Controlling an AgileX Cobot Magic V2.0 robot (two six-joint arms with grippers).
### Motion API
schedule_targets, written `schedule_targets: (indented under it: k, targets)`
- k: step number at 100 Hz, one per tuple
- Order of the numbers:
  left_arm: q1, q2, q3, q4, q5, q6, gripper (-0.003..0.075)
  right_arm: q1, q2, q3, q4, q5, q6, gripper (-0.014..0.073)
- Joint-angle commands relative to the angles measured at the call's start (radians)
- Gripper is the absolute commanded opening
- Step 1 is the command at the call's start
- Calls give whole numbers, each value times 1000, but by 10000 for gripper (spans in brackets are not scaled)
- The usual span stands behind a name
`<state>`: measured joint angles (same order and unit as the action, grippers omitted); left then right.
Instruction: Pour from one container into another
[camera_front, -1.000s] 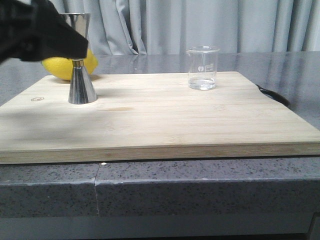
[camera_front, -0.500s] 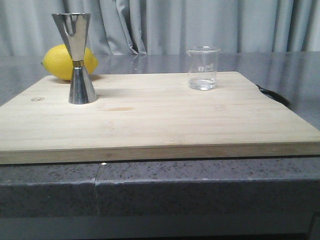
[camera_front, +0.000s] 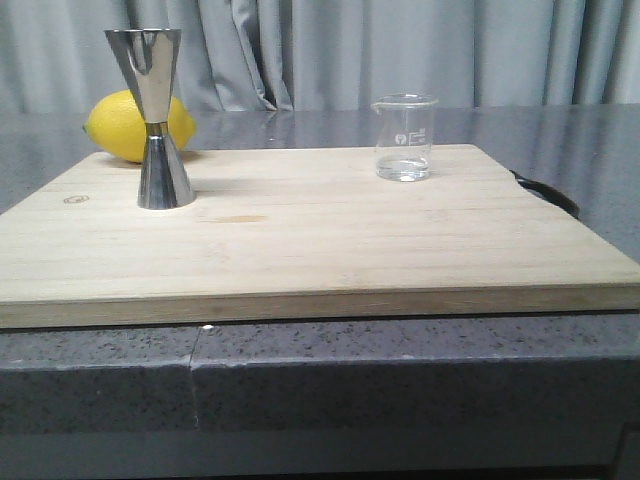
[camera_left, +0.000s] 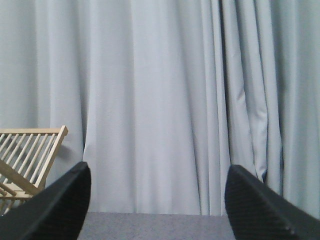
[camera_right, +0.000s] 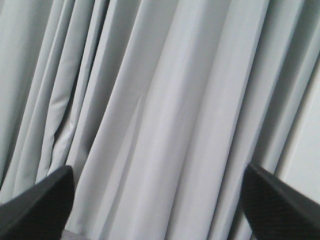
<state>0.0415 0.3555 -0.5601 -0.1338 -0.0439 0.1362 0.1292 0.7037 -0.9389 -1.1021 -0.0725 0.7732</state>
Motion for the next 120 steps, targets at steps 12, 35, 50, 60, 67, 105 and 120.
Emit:
schedule_targets:
  k: [12, 35, 50, 60, 67, 105, 120]
  targets:
    - [-3, -21, -31, -72, -4, -4, 514, -6, -215, 179, 10, 22, 0, 609]
    - [-97, -22, -31, -72, 111, -4, 471, -6, -442, 415, 21, 100, 0, 606]
    - [-116, -22, -31, -72, 128, -4, 334, -6, -558, 521, 23, 85, 0, 606]
    - [-116, -22, -16, -72, 150, -4, 244, -6, -601, 569, 23, 91, 0, 600]
    - [-116, -22, 8, -72, 150, -4, 188, -6, -612, 592, 23, 93, 0, 554]
    - [-116, -41, 203, -62, 8, -4, -19, -6, -613, 628, 23, 105, 0, -62]
    - [-116, -84, 246, -62, -27, -4, -19, -6, -613, 654, 23, 107, 0, -62]
